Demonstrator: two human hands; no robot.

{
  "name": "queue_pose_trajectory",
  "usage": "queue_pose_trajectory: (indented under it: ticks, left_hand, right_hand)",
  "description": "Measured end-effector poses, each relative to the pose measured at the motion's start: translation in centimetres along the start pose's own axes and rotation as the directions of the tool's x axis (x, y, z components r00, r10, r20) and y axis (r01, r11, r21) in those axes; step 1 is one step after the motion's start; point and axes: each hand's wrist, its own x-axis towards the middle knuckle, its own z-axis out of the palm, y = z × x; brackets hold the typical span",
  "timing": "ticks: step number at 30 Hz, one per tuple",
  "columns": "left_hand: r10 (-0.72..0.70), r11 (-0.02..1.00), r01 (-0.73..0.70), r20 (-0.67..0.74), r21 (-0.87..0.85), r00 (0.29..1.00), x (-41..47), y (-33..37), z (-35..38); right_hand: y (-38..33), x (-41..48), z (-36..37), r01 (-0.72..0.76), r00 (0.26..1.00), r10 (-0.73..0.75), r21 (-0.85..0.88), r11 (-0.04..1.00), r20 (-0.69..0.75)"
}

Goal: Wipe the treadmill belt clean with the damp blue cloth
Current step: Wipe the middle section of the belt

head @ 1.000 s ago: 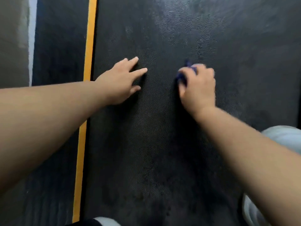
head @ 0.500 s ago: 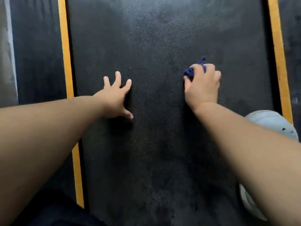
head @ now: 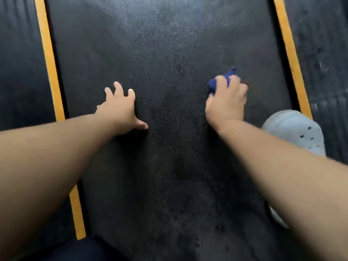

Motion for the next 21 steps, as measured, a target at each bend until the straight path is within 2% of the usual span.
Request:
queue_pose_trajectory:
  ticks: [2,3,5,7,8,9,11,12,13,15,19,20,21]
  left_hand:
    - [0.085,0.996,-0.085,-0.046,0.002,0.995,0.3,0.9,-0.1]
    - [0.122,0.992,-0.121,-0.026,0.019,0.992,0.4,1.4,-0.2]
    - [0.131,0.989,-0.134,0.050,0.070,0.990,0.7,2.2,-0.2]
    - [0.101,0.990,-0.109,0.084,0.094,0.991,0.9,2.8,-0.1]
    - [0.090,0.991,-0.098,0.091,0.089,0.992,0.8,2.9,-0.1]
    - [0.086,0.992,-0.094,0.099,0.080,0.991,0.7,3.0,-0.1]
    - [0.089,0.993,-0.096,0.097,0.066,0.991,0.5,3.0,-0.3]
    - [0.090,0.994,-0.096,0.099,0.058,0.991,0.4,2.9,-0.4]
    - [0.092,0.994,-0.097,0.104,0.047,0.990,0.3,3.0,-0.6]
    - [0.098,0.994,-0.102,0.107,0.031,0.989,0.1,3.0,-0.9]
    - [0.094,0.995,-0.097,0.108,0.018,0.990,0.3,3.1,-0.6]
    - [0.092,0.995,-0.094,0.102,0.014,0.991,0.5,3.0,-0.5]
    - [0.086,0.996,-0.088,0.099,0.015,0.991,0.6,2.9,-0.4]
  right_hand:
    - [-1.2,-4.7,0.7,0.226,0.974,-0.227,0.030,0.974,0.021]
    - [-1.4,-7.3,1.2,0.356,0.931,-0.360,0.058,0.933,0.064]
    - [-0.7,-9.9,1.5,0.570,0.801,-0.578,0.099,0.816,0.154]
    - [0.6,-7.8,0.8,0.695,0.696,-0.700,0.097,0.713,0.157]
    - [1.1,-6.4,0.5,0.714,0.686,-0.711,0.046,0.699,0.151]
    - [1.6,-4.9,-0.1,0.671,0.735,-0.663,-0.011,0.741,0.143]
    - [2.4,-3.0,-1.2,0.440,0.895,-0.430,-0.073,0.895,0.117]
    - [2.5,-3.1,-1.6,0.346,0.930,-0.332,-0.074,0.935,0.159]
    - [2.4,-4.0,-2.0,0.318,0.930,-0.296,-0.075,0.945,0.218]
    - [1.9,-6.9,-2.7,0.412,0.869,-0.382,-0.032,0.910,0.315]
    - [3.6,-8.3,-2.9,0.651,0.677,-0.630,0.091,0.754,0.380]
    - [4.1,-6.6,-2.7,0.679,0.665,-0.657,0.078,0.730,0.355]
    - [4.2,-4.5,-2.4,0.670,0.686,-0.651,0.067,0.739,0.325]
